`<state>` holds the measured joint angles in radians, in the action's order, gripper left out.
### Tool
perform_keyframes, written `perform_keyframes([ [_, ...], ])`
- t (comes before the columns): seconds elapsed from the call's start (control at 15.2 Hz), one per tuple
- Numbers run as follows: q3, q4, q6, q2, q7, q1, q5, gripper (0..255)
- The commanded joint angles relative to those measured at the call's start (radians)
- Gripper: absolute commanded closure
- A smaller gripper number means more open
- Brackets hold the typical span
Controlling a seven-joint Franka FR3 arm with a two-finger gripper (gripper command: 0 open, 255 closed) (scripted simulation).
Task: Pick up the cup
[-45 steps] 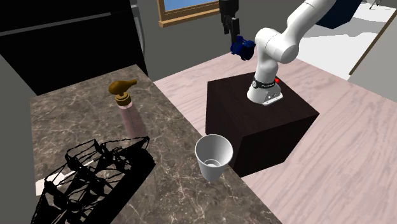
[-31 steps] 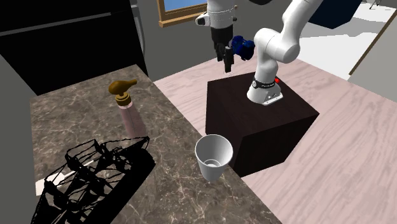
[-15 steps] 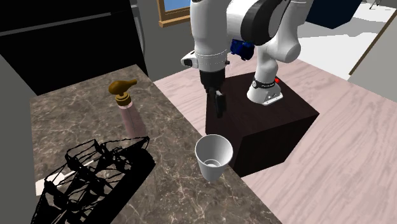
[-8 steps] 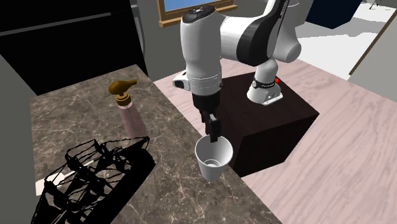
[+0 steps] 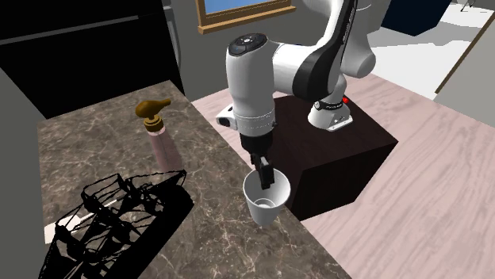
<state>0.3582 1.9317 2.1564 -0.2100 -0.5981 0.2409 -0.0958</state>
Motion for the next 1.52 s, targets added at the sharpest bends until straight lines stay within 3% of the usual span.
perform_keyframes([
  [0.0, 0.000, 0.004, 0.008, -0.003, 0.001, 0.000, 0.001, 0],
  [0.07, -0.001, 0.001, 0.007, -0.006, 0.000, 0.000, 0.002, 255],
  [0.66, 0.000, 0.004, 0.008, -0.004, 0.001, 0.000, 0.001, 255],
  [1.45, 0.002, -0.090, -0.140, 0.054, -0.006, -0.006, -0.013, 255],
])
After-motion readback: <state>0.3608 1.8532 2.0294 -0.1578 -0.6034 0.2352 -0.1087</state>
